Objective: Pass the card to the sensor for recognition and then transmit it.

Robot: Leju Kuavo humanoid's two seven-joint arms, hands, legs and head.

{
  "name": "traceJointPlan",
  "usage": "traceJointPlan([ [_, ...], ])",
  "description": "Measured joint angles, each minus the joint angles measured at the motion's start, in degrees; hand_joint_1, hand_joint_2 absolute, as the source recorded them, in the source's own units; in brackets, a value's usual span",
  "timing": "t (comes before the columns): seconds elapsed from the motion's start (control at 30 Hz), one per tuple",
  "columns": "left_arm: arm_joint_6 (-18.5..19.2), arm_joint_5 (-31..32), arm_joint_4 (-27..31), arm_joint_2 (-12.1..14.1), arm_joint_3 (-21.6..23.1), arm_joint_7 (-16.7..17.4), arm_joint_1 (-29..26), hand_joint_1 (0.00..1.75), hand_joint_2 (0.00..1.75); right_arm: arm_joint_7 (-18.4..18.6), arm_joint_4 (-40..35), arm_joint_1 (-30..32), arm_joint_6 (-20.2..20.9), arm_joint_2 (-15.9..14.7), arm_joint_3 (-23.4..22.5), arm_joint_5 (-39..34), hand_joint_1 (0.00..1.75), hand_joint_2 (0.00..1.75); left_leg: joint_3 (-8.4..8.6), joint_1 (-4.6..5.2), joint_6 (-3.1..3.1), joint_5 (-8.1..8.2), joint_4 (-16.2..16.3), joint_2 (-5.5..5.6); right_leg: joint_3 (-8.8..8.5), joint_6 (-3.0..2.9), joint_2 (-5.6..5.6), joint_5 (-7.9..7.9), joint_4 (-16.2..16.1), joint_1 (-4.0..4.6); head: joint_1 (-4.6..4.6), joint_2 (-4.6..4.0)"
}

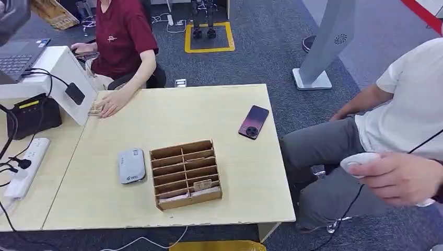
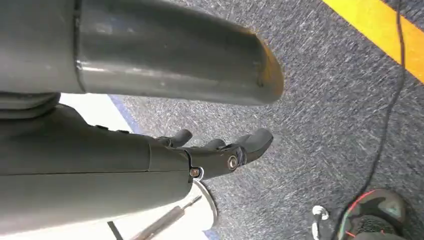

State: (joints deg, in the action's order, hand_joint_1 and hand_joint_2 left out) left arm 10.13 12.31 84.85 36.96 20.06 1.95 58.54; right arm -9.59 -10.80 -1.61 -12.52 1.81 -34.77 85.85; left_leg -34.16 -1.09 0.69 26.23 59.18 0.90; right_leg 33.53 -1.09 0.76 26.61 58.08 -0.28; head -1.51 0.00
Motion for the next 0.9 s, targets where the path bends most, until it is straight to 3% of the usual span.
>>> traceJointPlan([
  [0.17, -10.9, 28.3, -6.0, -1.8, 0.0, 3.8, -5.7, 1.75, 1.75, 0.3, 0.0, -0.3, 0.8, 0.6, 0.0, 0.2, 0.00, 0.00, 0.01, 0.01, 0.02, -0.02, 0.0, 0.01, -0.01, 0.00, -0.01, 0.00, 0.0, -0.01, 0.00, 0.00],
  [0.3, -23.2, 45.8, -17.0, -8.0, 0.0, 5.5, -8.9, 1.75, 1.75, 1.0, 0.0, -0.9, 1.5, 1.0, 0.4, 0.3, 0.00, 0.00, -0.01, 0.06, -0.13, -0.12, 0.0, 0.08, -0.08, 0.07, -0.12, -0.05, 0.0, -0.05, 0.02, 0.00],
  [0.37, -26.7, 50.7, -23.0, -11.3, 0.1, 6.5, -9.5, 1.75, 1.75, 1.2, 0.0, -1.4, 1.8, 1.0, 0.6, 0.3, 0.00, 0.00, -0.03, 0.07, -0.14, -0.13, 0.1, 0.05, -0.07, 0.15, -0.09, -0.14, 0.0, -0.06, 0.00, 0.00],
  [0.6, -28.3, 52.5, -32.5, -17.0, 0.0, 6.6, -9.9, 1.75, 1.75, 1.3, 0.0, -1.6, 1.8, 1.0, 0.7, 0.3, 0.00, 0.00, -0.07, 0.10, -0.16, -0.12, 0.1, 0.04, -0.04, 0.17, -0.06, -0.15, -0.1, -0.09, 0.02, 0.00],
  [0.9, -29.6, 53.7, -36.3, -20.0, 0.0, 6.9, -11.6, 1.75, 1.75, 1.5, 0.0, -1.5, 1.7, 1.0, 0.7, 0.3, 0.00, 0.00, -0.10, 0.08, -0.16, -0.11, 0.1, 0.02, 0.02, 0.17, -0.03, -0.14, -0.1, -0.08, 0.02, 0.00],
])
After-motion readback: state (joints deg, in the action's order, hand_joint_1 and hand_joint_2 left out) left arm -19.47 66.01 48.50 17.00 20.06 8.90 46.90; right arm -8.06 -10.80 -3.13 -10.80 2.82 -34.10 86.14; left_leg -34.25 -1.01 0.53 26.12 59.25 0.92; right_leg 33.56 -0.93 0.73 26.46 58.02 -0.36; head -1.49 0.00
